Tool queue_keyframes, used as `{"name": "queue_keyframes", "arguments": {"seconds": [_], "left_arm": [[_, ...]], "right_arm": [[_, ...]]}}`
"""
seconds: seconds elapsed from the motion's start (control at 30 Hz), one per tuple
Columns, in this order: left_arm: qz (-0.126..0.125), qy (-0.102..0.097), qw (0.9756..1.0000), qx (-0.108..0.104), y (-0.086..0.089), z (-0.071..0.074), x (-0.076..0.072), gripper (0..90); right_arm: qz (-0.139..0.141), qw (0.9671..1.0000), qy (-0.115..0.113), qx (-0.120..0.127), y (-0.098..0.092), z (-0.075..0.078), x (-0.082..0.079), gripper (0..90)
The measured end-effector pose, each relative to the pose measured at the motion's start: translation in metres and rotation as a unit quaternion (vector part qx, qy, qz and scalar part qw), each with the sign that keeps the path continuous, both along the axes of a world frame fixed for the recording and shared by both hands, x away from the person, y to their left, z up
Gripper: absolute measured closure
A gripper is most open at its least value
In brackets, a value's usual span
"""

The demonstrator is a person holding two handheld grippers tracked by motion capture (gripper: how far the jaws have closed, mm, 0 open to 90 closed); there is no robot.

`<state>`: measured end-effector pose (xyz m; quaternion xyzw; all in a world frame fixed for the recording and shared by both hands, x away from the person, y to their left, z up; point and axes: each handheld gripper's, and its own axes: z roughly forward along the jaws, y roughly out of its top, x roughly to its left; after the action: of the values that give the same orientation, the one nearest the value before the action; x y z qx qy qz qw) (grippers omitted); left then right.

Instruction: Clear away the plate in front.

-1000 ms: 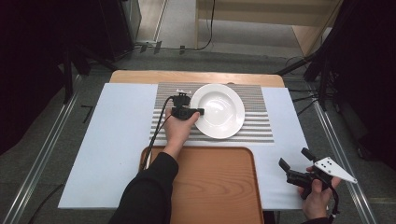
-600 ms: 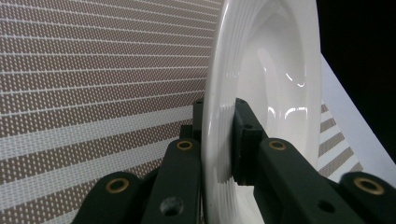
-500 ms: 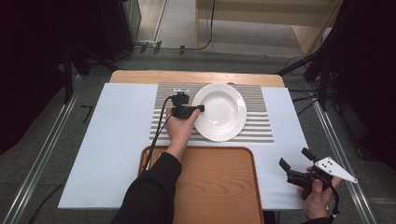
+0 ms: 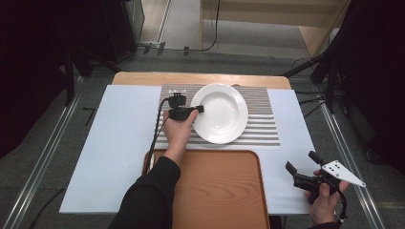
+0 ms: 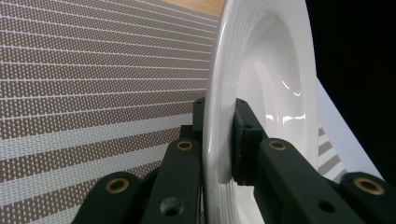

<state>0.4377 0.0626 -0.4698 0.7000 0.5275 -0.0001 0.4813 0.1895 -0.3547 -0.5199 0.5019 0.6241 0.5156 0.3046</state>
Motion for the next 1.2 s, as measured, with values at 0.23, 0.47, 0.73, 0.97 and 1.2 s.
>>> {"name": "queue_keyframes", "arguments": {"seconds": [0.23, 0.47, 0.73, 0.97, 1.2], "left_arm": [[-0.004, -0.005, 0.9998, -0.018, 0.008, 0.007, -0.010, 82.1], [-0.009, -0.003, 0.9997, -0.024, 0.020, 0.013, -0.018, 82.1], [-0.021, -0.002, 0.9993, -0.031, 0.035, 0.016, -0.029, 82.0], [-0.022, -0.003, 0.9991, -0.035, 0.043, 0.017, -0.037, 82.0], [-0.026, -0.004, 0.9989, -0.038, 0.050, 0.017, -0.046, 81.9]], "right_arm": [[0.000, 1.0000, -0.001, -0.001, 0.000, 0.000, 0.000, 0.0], [0.000, 1.0000, 0.000, -0.003, 0.001, 0.000, 0.000, 0.0], [0.000, 1.0000, 0.001, -0.008, 0.002, 0.000, 0.000, 0.0], [0.000, 0.9999, 0.002, -0.010, 0.002, 0.000, 0.000, 0.0], [0.000, 0.9999, 0.002, -0.010, 0.002, 0.000, 0.000, 0.0]]}}
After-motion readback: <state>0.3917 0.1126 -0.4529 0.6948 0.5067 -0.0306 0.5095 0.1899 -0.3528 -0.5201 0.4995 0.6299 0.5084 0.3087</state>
